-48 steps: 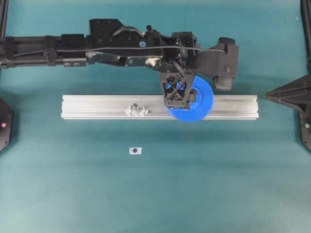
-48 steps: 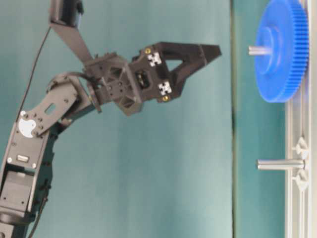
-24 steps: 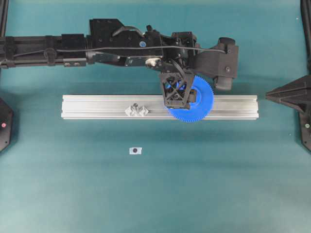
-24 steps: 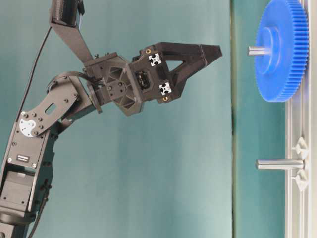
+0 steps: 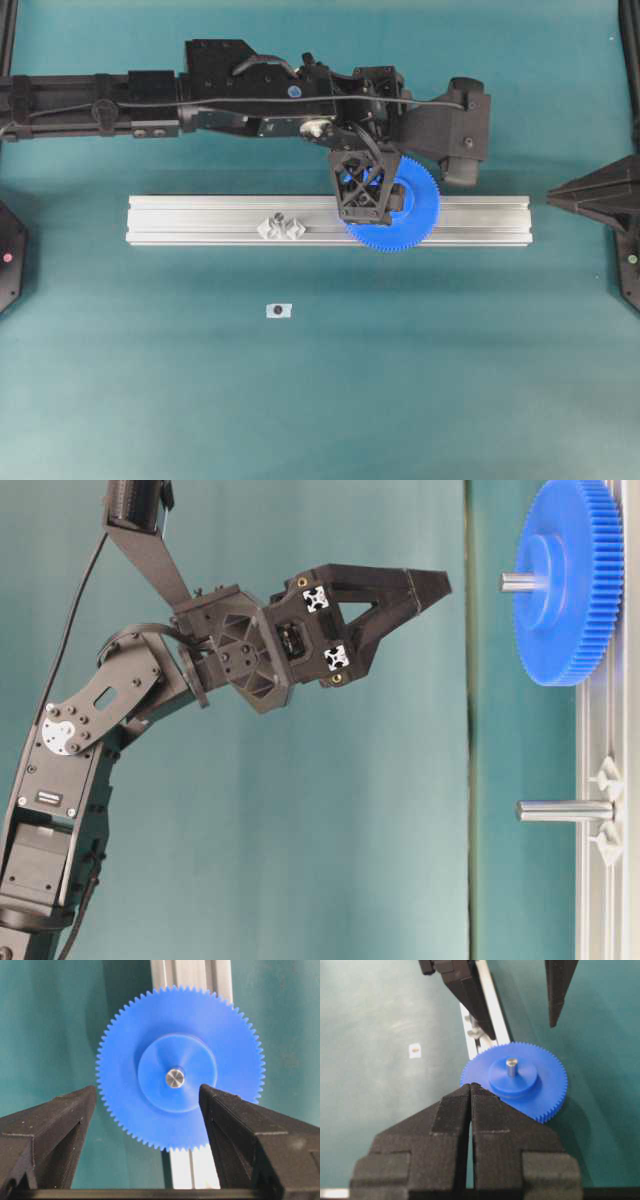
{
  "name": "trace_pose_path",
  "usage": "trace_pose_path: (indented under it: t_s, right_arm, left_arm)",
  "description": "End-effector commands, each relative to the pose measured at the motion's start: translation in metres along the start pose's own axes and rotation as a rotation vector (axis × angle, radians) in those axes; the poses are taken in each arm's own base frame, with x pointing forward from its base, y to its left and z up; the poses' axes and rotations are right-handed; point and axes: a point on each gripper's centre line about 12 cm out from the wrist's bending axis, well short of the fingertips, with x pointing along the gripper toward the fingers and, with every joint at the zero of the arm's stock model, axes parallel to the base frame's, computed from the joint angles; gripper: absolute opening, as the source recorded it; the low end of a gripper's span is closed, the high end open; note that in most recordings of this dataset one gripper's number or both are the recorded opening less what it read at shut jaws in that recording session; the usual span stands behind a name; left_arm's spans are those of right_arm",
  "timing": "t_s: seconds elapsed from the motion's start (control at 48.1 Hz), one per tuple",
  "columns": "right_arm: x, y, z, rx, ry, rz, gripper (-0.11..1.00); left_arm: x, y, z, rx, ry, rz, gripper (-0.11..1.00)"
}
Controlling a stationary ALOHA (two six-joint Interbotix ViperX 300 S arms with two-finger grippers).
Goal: Find the location of the shaft and insert the large gear.
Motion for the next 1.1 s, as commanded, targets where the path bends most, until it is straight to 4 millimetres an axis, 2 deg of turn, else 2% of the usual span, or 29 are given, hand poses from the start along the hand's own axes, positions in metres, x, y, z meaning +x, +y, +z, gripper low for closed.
trace_pose_path:
  t_s: [0.0, 0.229, 0.437, 0.707, 0.874, 1.082]
  right_arm:
    - [0.0, 0.0, 0.005, 0.008, -0.012, 0.0, 0.01]
    - [-0.001, 0.0, 0.005, 0.01, -0.021, 0.001, 0.01]
    - [-0.003, 0.0, 0.005, 0.011, -0.026, 0.002, 0.01]
    - [-0.003, 0.001, 0.005, 0.013, -0.028, 0.003, 0.01]
    - [-0.003, 0.0, 0.005, 0.013, -0.026, 0.003, 0.01]
    - [-0.003, 0.0, 0.004, 0.013, -0.023, 0.002, 0.01]
  left_arm:
    - [-0.02, 0.001, 0.017, -0.012, -0.071, 0.014, 0.81]
    - [-0.04, -0.001, 0.019, -0.091, -0.132, 0.022, 0.81]
    - [-0.054, -0.015, 0.015, -0.118, -0.197, 0.014, 0.81]
    - [-0.074, -0.026, 0.0, -0.183, -0.249, 0.001, 0.81]
    - [-0.095, -0.032, -0.003, -0.177, -0.332, 0.003, 0.81]
    - [-0.109, -0.039, -0.018, -0.172, -0.365, 0.0, 0.81]
